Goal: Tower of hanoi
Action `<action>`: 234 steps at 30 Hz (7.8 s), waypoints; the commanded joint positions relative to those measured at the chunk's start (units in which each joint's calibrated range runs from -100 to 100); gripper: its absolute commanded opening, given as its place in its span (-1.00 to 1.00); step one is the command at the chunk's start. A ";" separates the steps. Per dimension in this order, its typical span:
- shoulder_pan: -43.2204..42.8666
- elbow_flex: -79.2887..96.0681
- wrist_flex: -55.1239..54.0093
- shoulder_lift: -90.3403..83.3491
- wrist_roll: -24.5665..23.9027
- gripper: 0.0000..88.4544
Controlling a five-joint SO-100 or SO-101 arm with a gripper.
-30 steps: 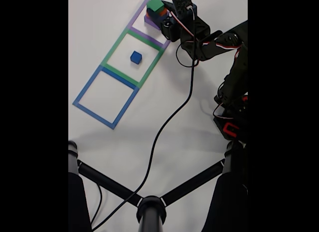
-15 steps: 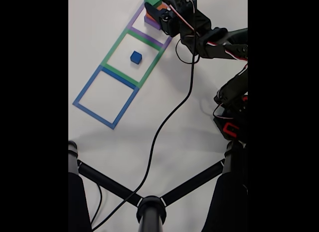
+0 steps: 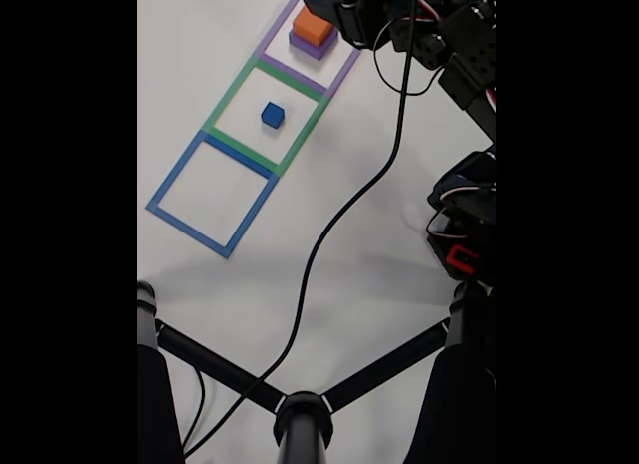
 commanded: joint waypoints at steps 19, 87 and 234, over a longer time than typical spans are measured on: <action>-22.34 -31.29 38.36 -6.48 0.00 -0.92; -39.80 23.32 -106.76 72.04 0.00 -0.68; -18.22 32.23 -113.15 70.76 0.00 -0.87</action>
